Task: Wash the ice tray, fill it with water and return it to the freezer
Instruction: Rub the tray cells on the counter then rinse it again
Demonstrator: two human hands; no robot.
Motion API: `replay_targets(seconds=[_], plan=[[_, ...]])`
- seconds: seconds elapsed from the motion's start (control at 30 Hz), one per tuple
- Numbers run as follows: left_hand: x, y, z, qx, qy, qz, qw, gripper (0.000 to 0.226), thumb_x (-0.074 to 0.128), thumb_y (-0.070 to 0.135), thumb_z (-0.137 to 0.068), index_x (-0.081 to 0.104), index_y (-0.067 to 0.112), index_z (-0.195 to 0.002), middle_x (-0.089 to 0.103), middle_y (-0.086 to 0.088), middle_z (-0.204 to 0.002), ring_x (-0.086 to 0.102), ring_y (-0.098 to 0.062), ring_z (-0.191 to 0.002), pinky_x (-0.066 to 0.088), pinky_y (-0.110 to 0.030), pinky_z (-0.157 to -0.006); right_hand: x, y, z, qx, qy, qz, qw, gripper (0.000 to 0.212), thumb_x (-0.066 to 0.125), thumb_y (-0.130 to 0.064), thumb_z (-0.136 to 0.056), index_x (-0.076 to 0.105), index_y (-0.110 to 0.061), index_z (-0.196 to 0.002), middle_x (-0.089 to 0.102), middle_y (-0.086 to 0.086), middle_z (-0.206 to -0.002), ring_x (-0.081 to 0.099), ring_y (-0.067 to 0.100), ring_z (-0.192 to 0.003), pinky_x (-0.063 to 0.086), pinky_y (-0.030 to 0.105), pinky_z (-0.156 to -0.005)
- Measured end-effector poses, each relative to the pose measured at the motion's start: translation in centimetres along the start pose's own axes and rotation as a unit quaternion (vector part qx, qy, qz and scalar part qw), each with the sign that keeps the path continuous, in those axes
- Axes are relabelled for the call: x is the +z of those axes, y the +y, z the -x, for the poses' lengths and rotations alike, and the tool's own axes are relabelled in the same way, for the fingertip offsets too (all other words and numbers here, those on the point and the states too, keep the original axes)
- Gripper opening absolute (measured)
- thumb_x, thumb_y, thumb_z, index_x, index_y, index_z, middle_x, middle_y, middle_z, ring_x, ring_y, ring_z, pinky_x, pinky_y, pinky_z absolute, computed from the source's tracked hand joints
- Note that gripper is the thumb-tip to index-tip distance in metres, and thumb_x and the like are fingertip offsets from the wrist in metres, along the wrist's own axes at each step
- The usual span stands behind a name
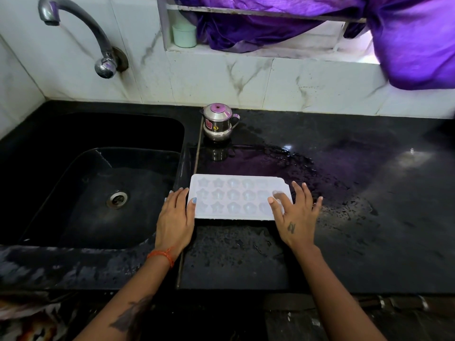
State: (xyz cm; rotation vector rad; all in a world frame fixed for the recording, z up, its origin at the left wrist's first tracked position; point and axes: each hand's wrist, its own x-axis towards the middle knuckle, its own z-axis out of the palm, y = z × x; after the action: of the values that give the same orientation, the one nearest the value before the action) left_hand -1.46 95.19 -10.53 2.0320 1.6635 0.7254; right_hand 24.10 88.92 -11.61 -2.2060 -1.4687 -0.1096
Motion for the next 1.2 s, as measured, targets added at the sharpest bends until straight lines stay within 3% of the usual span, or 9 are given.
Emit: replay_targets(seconds=[0.2,0.43,0.63,0.93,1.07,1.2], plan=[[0.1,-0.1,0.0,0.002,-0.001,-0.003,1.0,0.046,0.031,0.034,-0.101,0.042,0.009,-0.137,0.043,-0.011,-0.144,0.03,-0.027,-0.139,0.02,-0.037,-0.116,-0.2,0.0,-0.1,-0.002,-0.014,-0.044,0.999,0.069,0.017,-0.067,-0.088,0.068,-0.026,-0.107,0.04,0.013,-0.145,0.02,0.027,-0.143,0.002,0.056,-0.115],[0.2,-0.1,0.0,0.0,-0.001,-0.007,1.0,0.048,0.029,0.036,-0.1,0.043,0.008,-0.137,0.044,-0.011,-0.144,0.032,-0.027,-0.138,0.02,-0.036,-0.116,0.1,0.1,0.0,-0.007,0.007,-0.018,1.0,0.059,0.024,-0.062,-0.09,0.069,-0.024,-0.095,0.044,0.016,-0.142,0.026,0.032,-0.14,0.008,0.061,-0.112],[0.0,0.1,0.2,0.003,0.005,0.003,1.0,0.051,0.027,0.039,-0.098,0.044,0.009,-0.136,0.045,-0.011,-0.143,0.032,-0.027,-0.138,0.021,-0.037,-0.116,0.1,-0.1,0.1,0.015,0.016,0.019,1.0,0.074,0.008,-0.071,-0.088,0.067,-0.025,-0.092,0.045,0.017,-0.141,0.029,0.035,-0.139,0.009,0.064,-0.109],[0.1,0.0,0.1,0.004,0.006,0.008,1.0,0.058,0.021,0.045,-0.094,0.046,0.011,-0.134,0.046,-0.009,-0.141,0.033,-0.026,-0.138,0.023,-0.039,-0.117,-0.2,-0.2,0.0,0.025,0.0,-0.006,1.0,0.08,0.006,-0.074,-0.085,0.065,-0.026,-0.106,0.039,0.016,-0.145,0.023,0.031,-0.142,0.005,0.061,-0.112],[0.2,-0.1,0.0,0.005,0.003,-0.001,1.0,0.07,0.013,0.053,-0.091,0.045,0.01,-0.136,0.046,-0.009,-0.142,0.032,-0.027,-0.138,0.02,-0.036,-0.117,-0.4,-0.6,-0.3,0.011,0.028,-0.017,0.999,0.07,0.016,-0.071,-0.087,0.063,-0.02,-0.101,0.042,0.015,-0.143,0.026,0.031,-0.141,0.007,0.061,-0.112],[0.2,0.0,-0.1,0.003,0.002,-0.003,1.0,0.065,0.017,0.049,-0.093,0.045,0.009,-0.136,0.046,-0.01,-0.142,0.032,-0.027,-0.138,0.019,-0.035,-0.117,-0.7,-1.9,-1.2,-0.045,0.052,-0.032,0.997,0.053,0.033,-0.06,-0.089,0.066,-0.018,-0.092,0.046,0.015,-0.14,0.029,0.032,-0.139,0.009,0.06,-0.113]])
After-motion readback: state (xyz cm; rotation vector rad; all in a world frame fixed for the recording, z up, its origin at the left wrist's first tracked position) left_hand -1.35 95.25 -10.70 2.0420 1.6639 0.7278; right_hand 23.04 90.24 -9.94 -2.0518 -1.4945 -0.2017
